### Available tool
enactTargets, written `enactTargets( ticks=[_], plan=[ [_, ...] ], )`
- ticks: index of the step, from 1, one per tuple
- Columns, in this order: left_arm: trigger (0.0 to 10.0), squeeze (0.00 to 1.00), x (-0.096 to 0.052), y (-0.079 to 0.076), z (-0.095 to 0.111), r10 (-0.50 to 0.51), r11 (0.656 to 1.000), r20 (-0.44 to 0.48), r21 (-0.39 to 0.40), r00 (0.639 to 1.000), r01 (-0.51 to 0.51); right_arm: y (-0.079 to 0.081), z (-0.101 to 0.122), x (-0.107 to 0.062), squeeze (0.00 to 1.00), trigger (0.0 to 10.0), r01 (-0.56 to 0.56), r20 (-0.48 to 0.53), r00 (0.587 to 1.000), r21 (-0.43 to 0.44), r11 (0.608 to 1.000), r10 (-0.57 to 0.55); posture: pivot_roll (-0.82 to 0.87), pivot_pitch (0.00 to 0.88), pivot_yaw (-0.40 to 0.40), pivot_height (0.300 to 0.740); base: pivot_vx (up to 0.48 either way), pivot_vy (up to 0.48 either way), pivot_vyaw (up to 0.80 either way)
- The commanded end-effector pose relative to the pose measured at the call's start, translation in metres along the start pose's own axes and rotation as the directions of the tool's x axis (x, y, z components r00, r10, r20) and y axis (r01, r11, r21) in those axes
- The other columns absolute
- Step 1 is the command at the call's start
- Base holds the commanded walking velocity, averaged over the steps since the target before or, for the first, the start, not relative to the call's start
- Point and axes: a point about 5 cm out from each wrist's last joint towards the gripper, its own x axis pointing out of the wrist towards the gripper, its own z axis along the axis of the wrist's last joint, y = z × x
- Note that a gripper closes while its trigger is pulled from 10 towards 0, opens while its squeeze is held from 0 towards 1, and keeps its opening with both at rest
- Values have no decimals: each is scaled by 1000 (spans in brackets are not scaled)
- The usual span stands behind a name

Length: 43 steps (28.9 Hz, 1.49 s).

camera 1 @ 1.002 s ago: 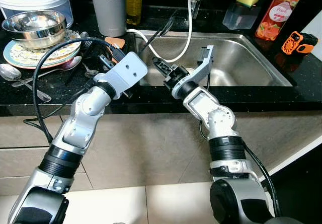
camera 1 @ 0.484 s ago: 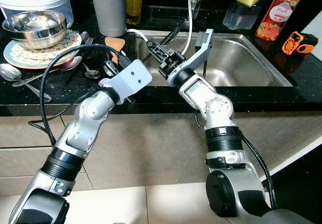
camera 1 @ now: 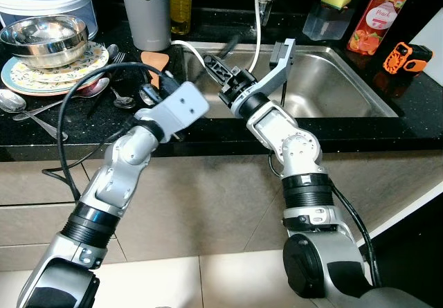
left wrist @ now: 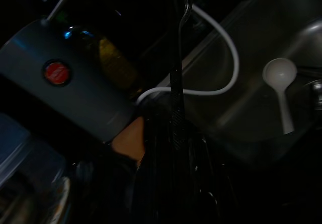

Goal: Kitchen organization

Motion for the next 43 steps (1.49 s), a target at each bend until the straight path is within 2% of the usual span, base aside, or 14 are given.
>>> enactTargets(
  ticks=[1,10,17,29,34,35,37,38,43],
  plan=[
    [10000,0,0,6,-1,16,1000,-9,27,1000,-15,-7,-4,-1,0,10000,28,9,1000,25,999,-28,194,0,-97,740,0,0,0],
    [10000,0,2,-11,20,-51,999,88,-16,995,52,-11,-15,2,0,10000,62,-19,998,-5,998,-62,197,0,-99,740,0,0,0],
    [10000,0,1,-16,23,-74,997,104,-27,992,77,-13,-15,2,0,10000,74,-17,997,-6,997,-74,197,0,-98,740,0,0,0],
    [10000,0,-1,-40,30,-165,985,132,-30,977,171,-11,-17,5,0,10000,64,-17,998,-2,998,-64,198,0,-96,740,0,0,0],
    [10000,0,-1,-40,28,-163,985,123,-35,979,169,-11,-16,5,0,10000,65,-10,998,0,998,-65,196,0,-94,740,0,0,0],
    [10000,0,-1,-38,26,-158,986,116,-36,981,163,-12,-15,5,0,8588,67,-6,998,0,998,-67,197,0,-94,740,0,0,0],
    [10000,0,-1,-37,25,-155,986,112,-37,982,160,-12,-14,5,0,8588,69,-3,998,1,998,-69,197,0,-94,740,0,0,0],
    [10000,0,-1,-35,24,-149,987,107,-35,983,154,-13,-14,4,0,275,70,0,998,0,998,-70,197,0,-94,740,0,0,0],
    [10000,0,-1,-32,22,-135,990,95,-32,986,139,-13,-13,3,0,0,67,6,998,0,998,-67,197,0,-94,740,0,0,0]
  ],
)
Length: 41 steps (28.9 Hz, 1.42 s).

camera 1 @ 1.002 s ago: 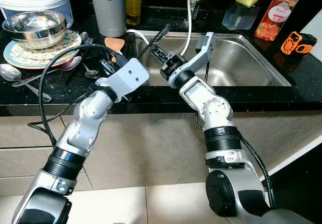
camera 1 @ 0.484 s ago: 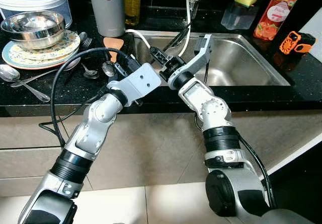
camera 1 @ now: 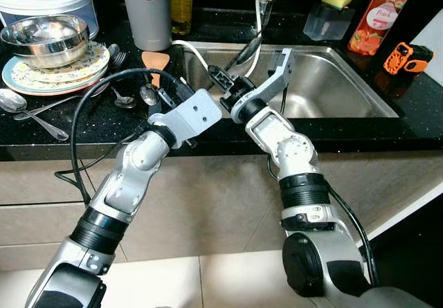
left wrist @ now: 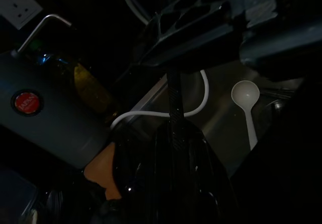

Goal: Kitchen organization

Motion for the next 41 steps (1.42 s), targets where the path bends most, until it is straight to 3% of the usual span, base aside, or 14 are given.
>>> enactTargets(
  ticks=[1,10,11,12,14,15,22,25,27,34,37,41],
  plan=[
    [10000,0,0,-5,-1,-23,1000,-4,-1,1000,23,0,-5,0,0,0,6,12,1000,3,1000,-6,197,0,-94,740,0,0,0],
    [10000,0,1,-7,-2,-9,1000,-15,4,1000,9,1,-4,0,0,0,-12,15,1000,12,1000,12,196,0,-93,740,0,0,0],
    [10000,1000,1,-6,-2,-17,1000,-10,-9,1000,17,2,-6,0,0,5451,-14,3,1000,8,1000,14,196,0,-93,740,0,0,0],
    [10000,1000,1,-4,-2,4,1000,-10,-11,1000,-4,2,-7,0,0,10000,-13,-2,1000,5,1000,13,196,0,-93,740,0,0,0],
    [10000,1000,1,0,2,20,999,-2,-44,1000,-20,2,-8,0,0,10000,-11,-9,1000,-3,1000,11,200,0,-93,740,0,0,0],
    [10000,0,0,3,5,35,996,16,-85,999,-34,1,-9,0,0,10000,-6,-10,1000,-5,1000,5,200,0,-93,740,0,0,0],
    [10000,0,-14,18,15,121,964,52,-243,991,-105,-10,-6,0,0,10000,54,6,999,-17,998,-54,215,0,-90,740,0,0,0],
    [10000,0,-19,20,15,134,955,46,-271,990,-117,-14,-4,1,0,10000,74,12,997,-27,997,-73,220,0,-87,740,0,0,0],
    [10000,0,-25,25,16,169,939,28,-310,985,-152,-27,5,5,0,10000,159,44,987,-93,983,-155,229,0,-88,740,0,0,0],
    [10000,0,-29,29,14,200,922,-1,-339,980,-188,-39,20,10,0,10000,298,152,950,-162,941,-274,239,0,-93,740,0,0,0],
    [10000,0,-28,29,15,202,917,-13,-348,979,-194,-45,27,10,0,10000,394,251,905,-184,901,-344,250,0,-97,740,0,0,0],
    [10000,0,-29,27,14,201,915,-26,-351,979,-197,-50,25,9,0,10000,434,275,888,-234,870,-369,250,0,-97,740,0,0,0]
  ],
)
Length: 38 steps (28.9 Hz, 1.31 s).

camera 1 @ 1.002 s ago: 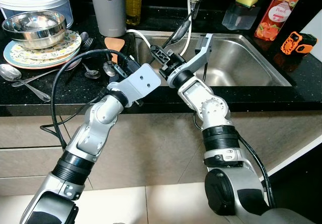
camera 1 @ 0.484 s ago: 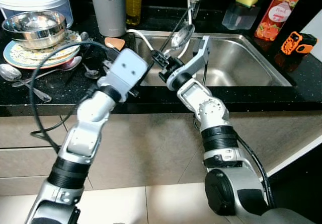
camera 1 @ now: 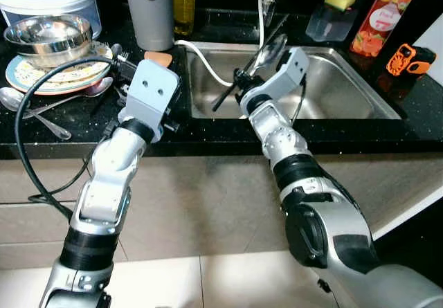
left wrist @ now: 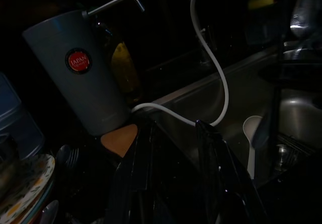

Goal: Kitchen organization

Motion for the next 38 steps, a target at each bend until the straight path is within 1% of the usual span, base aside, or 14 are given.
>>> enactTargets(
  ticks=[1,3,4,5,10,11,12,17,21,23,26,28,33,38],
  plan=[
    [10000,0,-1,-6,0,-4,1000,-8,-24,1000,4,-2,0,1,0,10000,12,19,1000,-59,998,-11,250,0,-97,740,0,0,0],
    [10000,0,-2,-8,-1,-6,1000,-14,-27,1000,6,-5,-6,-1,0,10000,13,5,1000,-95,995,-12,259,0,-95,740,0,0,0],
    [10000,0,-2,-9,-2,-8,1000,-18,-29,1000,8,-7,-12,-3,741,10000,15,-6,1000,-127,992,-16,263,0,-92,740,0,0,0],
    [10000,0,-2,-11,-2,-11,999,-20,-33,1000,10,-8,-17,-4,1000,10000,9,-16,1000,-141,990,-11,263,0,-92,740,0,0,0],
    [10000,0,-2,-13,-3,-15,999,-28,-36,1000,14,-8,-21,-6,1000,10000,-15,-7,1000,-114,993,14,259,0,-89,740,0,0,0],
    [10000,0,-2,-13,-4,-14,999,-31,-37,999,13,-8,-19,-6,275,10000,-29,7,1000,-105,994,30,257,0,-88,740,0,0,0],
    [10000,0,-2,-14,-4,-14,999,-34,-38,999,13,-9,-17,-6,0,10000,-36,17,999,-101,994,38,256,0,-88,740,0,0,0],
    [10000,0,-1,-15,-7,-2,999,-56,-32,998,0,-15,-6,-6,0,10000,-36,72,996,-117,992,45,250,0,-87,740,0,0,0],
    [10000,0,-1,-3,-20,70,998,-139,17,988,-68,-19,7,-10,0,10000,-92,116,986,-204,975,118,240,0,-78,740,0,0,0],
    [10000,0,-2,8,-28,133,991,-192,29,972,-130,-22,7,-15,0,10000,-145,101,980,-218,965,170,237,0,-73,740,0,0,0],
    [10000,0,-5,21,-32,175,984,-215,27,961,-173,-26,-5,-21,0,10000,-188,10,979,-351,917,205,227,0,-68,740,0,0,0],
    [10000,0,-5,24,-34,185,983,-220,33,958,-183,-27,-11,-23,0,10000,-194,-11,979,-345,918,202,226,0,-66,740,0,0,0],
    [10000,0,-2,25,-34,201,980,-231,37,952,-197,-35,-14,-18,0,10000,-24,29,999,-370,929,37,232,0,-65,740,0,0,0],
    [10000,0,-3,21,-33,191,982,-235,33,953,-189,-31,12,-8,0,10000,90,150,987,-269,959,-51,247,0,-58,740,0,0,0]
  ],
)
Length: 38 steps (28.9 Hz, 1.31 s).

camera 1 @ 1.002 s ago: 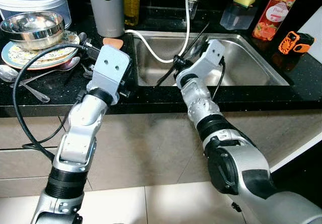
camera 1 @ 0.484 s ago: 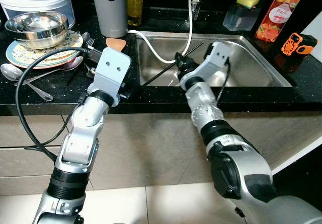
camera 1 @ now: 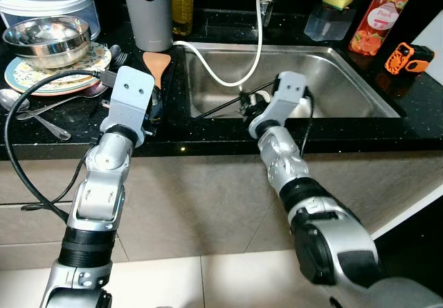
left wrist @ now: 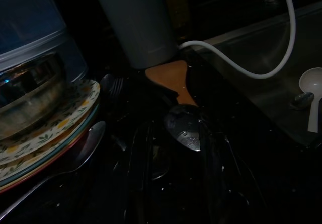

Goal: Kitchen organization

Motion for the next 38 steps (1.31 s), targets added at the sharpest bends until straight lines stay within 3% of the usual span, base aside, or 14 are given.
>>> enactTargets(
  ticks=[1,5,6,9,13,16,18,23,25,28,31,34,36,38],
  plan=[
    [10000,0,0,-3,3,-11,1000,-2,13,1000,11,3,5,4,1000,10000,-17,3,1000,37,999,17,252,6,-52,740,0,0,0],
    [10000,0,-2,-2,1,-20,1000,-10,22,1000,20,17,12,7,1000,10000,-56,36,998,54,997,55,261,22,-37,740,0,0,0],
    [10000,0,-3,-1,1,-25,999,-10,35,1000,26,22,11,7,0,10000,-38,55,998,66,997,35,267,15,-38,740,0,0,0],
    [10000,0,-4,4,-3,-6,999,-22,39,1000,7,17,0,0,0,10000,28,69,997,55,998,-32,266,7,-45,740,0,0,0],
    [10000,0,0,1,0,17,1000,-26,7,1000,-17,-9,19,-1,0,10000,128,182,978,-135,983,-103,265,0,-59,740,0,0,0],
    [10000,0,2,0,1,22,1000,-21,7,1000,-22,-21,36,3,0,10000,177,236,963,-197,964,-129,267,0,-68,740,0,0,0],
    [10000,0,2,0,1,22,1000,-21,7,1000,-22,-21,36,3,0,10000,177,236,963,-197,964,-129,267,0,-68,740,0,0,0],
    [10000,0,-1,-4,0,50,999,-17,-8,999,-51,-51,90,17,0,10000,282,292,930,-182,942,-222,290,0,-114,740,0,0,0],
    [10000,0,-1,-3,0,53,999,-16,-9,998,-53,-51,91,17,0,10000,285,297,928,-177,942,-225,290,0,-114,740,0,0,0],
    [10000,0,-5,0,-3,81,997,-29,0,996,-81,-28,76,20,0,10000,124,235,969,-177,976,-81,313,0,-136,740,0,0,0],
    [10000,0,-9,4,-6,92,996,-46,14,995,-92,-15,48,14,0,10000,-10,150,988,-158,987,34,317,0,-134,740,0,0,0],
    [10000,0,-9,6,-8,98,995,-60,22,993,-97,-12,39,11,0,10000,-43,124,990,-154,987,62,317,0,-134,740,0,0,0],
    [10000,0,-11,16,-6,71,997,-61,-26,996,-73,-12,14,-4,0,10000,-124,68,989,-140,982,135,293,0,-114,740,0,0,0],
    [10000,0,-12,19,-5,58,997,-58,-44,997,-61,-11,6,-11,0,10000,-150,50,986,-134,980,158,290,0,-113,740,0,0,0]
  ],
)
